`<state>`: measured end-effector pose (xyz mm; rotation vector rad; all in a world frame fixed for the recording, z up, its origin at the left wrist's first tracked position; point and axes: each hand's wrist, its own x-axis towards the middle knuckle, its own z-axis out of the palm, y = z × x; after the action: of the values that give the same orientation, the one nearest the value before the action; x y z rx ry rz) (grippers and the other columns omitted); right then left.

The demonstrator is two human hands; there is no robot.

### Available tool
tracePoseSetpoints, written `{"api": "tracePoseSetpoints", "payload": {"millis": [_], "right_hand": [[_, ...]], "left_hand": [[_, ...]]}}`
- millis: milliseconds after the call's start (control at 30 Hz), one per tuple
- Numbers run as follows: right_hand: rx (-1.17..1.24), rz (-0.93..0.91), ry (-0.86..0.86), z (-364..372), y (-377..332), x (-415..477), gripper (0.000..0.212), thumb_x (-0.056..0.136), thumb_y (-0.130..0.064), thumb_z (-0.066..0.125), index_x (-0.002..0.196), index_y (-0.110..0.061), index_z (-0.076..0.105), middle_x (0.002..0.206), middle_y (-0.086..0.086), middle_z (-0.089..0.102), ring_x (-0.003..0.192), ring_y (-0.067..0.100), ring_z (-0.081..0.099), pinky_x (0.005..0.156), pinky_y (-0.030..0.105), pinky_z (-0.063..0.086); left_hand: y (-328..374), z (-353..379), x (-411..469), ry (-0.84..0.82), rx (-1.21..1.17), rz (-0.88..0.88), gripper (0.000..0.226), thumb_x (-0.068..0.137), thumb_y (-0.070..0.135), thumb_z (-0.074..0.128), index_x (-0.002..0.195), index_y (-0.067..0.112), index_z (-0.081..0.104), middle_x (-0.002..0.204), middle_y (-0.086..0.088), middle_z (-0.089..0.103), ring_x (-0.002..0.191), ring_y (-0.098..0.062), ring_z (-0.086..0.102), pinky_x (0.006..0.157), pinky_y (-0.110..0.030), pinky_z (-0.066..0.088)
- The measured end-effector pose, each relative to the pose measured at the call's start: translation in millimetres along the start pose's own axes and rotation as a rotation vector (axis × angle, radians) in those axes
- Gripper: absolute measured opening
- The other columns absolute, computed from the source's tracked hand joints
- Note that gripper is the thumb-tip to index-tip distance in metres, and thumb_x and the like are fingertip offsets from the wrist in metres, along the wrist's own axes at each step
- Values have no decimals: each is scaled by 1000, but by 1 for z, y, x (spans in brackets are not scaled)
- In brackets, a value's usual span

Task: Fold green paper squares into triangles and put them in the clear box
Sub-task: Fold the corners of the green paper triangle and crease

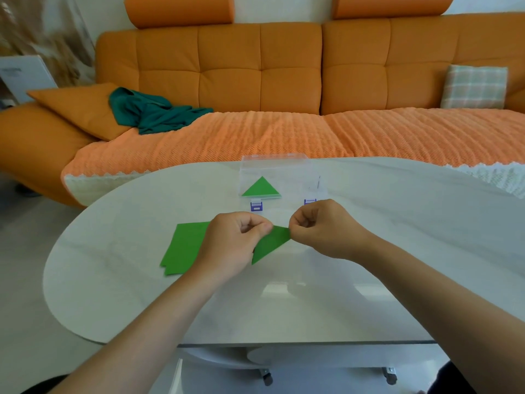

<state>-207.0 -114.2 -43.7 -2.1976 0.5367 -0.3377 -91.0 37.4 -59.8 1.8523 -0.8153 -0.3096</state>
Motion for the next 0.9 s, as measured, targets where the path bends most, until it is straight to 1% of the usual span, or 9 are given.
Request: {"api": "tracePoseSetpoints", "payload": {"millis": [200,300,400,467,533,600,667,767,900], "right_hand": [[-59,59,43,-10,14,3,19,80,-18,64,62,-21,62,49,-18,53,47,2,46,48,14,39],[56,8,70,-8,13,2,12,86,-23,64,75,-23,67,59,-22,59,53,2,49,51,17,43],[50,-67,13,-1,7,0,5,87,-30,69,85,-29,73,77,-18,69,66,2,57,64,18,50],[6,-78,-19,3,6,0,9,88,-29,69,79,-29,73,75,-12,71,66,0,57,67,22,51],[-17,-87,-26,5,6,-1,12,89,-27,69,78,-28,72,72,-12,70,63,-2,56,65,18,50],[-42,-104,-39,6,5,-1,10,89,-27,69,80,-28,73,73,-13,70,66,-3,58,65,13,47],[-71,-111,-67,7,3,-2,10,90,-28,68,82,-28,74,76,-13,71,71,-1,60,66,12,48],[-104,-122,-92,7,2,-4,10,90,-29,68,83,-29,74,76,-15,69,75,4,61,70,18,51],[-65,-102,-57,3,2,0,14,89,-26,68,76,-29,71,72,-15,69,70,5,60,69,22,51]], "left_hand": [[-9,-17,10,119,35,3,13,90,21,69,80,26,76,76,13,75,76,-7,71,81,-38,58],[-9,-14,6,40,13,8,11,91,19,69,82,23,76,79,12,75,79,-6,70,81,-35,58],[-9,-3,1,-23,-18,22,12,90,17,68,80,20,74,77,6,74,75,-13,69,77,-38,56],[-8,0,0,-33,-14,45,12,89,17,69,79,21,73,75,6,73,70,-8,65,72,-33,53],[-7,-1,0,-48,48,95,11,88,19,69,79,23,74,76,9,73,70,-5,65,71,-26,51],[-6,-1,-2,-72,144,159,10,86,21,69,78,26,75,76,12,73,70,-10,67,68,-28,54],[-5,-1,-5,-87,213,201,10,83,21,70,75,26,75,72,11,72,66,-17,66,63,-32,54],[-4,-5,-3,-101,271,220,11,79,20,72,69,24,75,67,14,71,63,-8,65,61,-26,53],[-1,-18,3,-121,292,150,16,78,15,71,64,22,75,62,15,69,56,3,59,57,-14,47]]}}
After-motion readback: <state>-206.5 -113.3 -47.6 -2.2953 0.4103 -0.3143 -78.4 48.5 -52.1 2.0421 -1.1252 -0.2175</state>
